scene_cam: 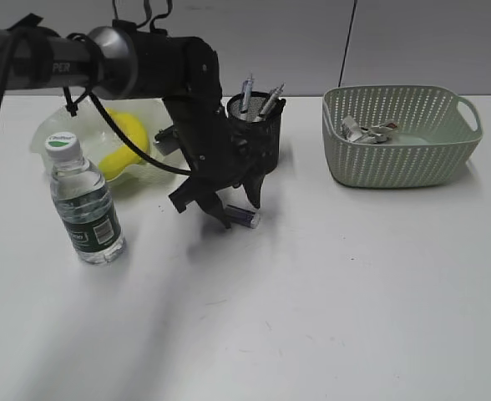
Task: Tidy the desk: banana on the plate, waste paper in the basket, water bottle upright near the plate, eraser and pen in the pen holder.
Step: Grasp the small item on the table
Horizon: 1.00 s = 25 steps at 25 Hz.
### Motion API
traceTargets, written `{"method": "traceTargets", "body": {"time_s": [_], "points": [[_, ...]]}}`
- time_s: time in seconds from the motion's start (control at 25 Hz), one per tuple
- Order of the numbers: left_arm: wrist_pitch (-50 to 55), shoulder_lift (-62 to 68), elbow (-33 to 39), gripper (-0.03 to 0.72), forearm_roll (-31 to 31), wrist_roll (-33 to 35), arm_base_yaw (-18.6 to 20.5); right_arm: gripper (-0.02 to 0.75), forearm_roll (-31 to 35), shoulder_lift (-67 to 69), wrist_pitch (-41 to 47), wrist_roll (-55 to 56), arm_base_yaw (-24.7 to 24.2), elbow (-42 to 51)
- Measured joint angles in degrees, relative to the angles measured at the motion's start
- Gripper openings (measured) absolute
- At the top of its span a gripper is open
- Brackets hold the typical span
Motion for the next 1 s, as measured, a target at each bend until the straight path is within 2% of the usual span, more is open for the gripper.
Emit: {"method": "traceTargets", "body": {"time_s": [0.4,0.48,0.6,1.0], "points": [[-1.7,1.5,-0.6,0.389,-1.2,-0.6,0.5,0.434,0.0,0.0,0.0,0.0,0.0,0.0],[-2.3,1.5,-0.6,0.327,-1.2,-0.6,0.5,0.434,-0.6,0.0,0.0,0.0,0.0,0.0],[-3.0,1.7,-0.6,0.176,-1.4,-0.6,0.5,0.434,0.0,0.0,0.0,0.0,0.0,0.0],[-1.2,0.4,-0.4,0.172,-0.6,1.3,0.6,0.432,-0.6,0.0,0.0,0.0,0.0,0.0]]}}
